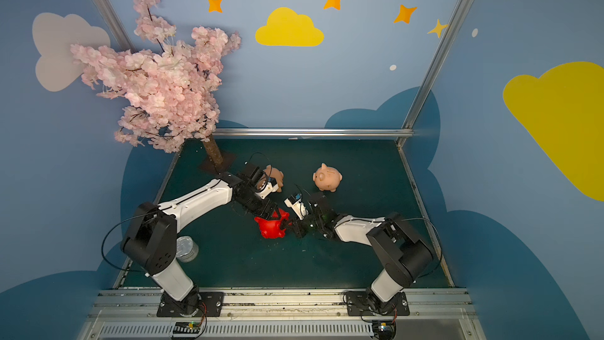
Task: Close piggy banks
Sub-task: Insert the knob into the piggy bank.
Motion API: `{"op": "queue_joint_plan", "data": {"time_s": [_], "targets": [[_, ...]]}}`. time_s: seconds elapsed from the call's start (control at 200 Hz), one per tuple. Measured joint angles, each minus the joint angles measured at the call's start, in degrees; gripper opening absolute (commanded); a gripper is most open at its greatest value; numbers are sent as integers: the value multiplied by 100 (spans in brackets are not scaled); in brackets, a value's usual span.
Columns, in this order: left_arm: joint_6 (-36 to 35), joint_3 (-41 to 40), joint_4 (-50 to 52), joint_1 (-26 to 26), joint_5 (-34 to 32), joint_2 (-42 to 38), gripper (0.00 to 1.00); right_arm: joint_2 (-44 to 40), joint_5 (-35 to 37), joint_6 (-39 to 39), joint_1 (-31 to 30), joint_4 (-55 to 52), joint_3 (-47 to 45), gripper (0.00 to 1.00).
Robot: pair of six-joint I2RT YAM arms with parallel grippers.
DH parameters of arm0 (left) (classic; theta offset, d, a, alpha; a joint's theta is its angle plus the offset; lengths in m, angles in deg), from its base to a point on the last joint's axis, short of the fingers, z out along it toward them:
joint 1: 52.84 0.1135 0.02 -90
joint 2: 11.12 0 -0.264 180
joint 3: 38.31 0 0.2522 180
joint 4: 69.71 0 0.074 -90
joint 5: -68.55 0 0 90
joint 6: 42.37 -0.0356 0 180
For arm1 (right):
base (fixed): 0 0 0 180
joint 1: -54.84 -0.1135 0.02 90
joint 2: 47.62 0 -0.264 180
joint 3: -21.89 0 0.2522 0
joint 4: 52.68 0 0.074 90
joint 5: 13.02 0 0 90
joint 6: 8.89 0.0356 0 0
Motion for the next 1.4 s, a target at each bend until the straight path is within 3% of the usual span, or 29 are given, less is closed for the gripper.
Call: {"op": "queue_joint_plan", "data": {"time_s": [0.841,1.397], "targets": [[-20,55,15,22,26,44,83,85,-24,48,-7,-214,190,0],[-46,146,-11,37,-2,125,83,94,197,857,-92,-361,321,0]]}}
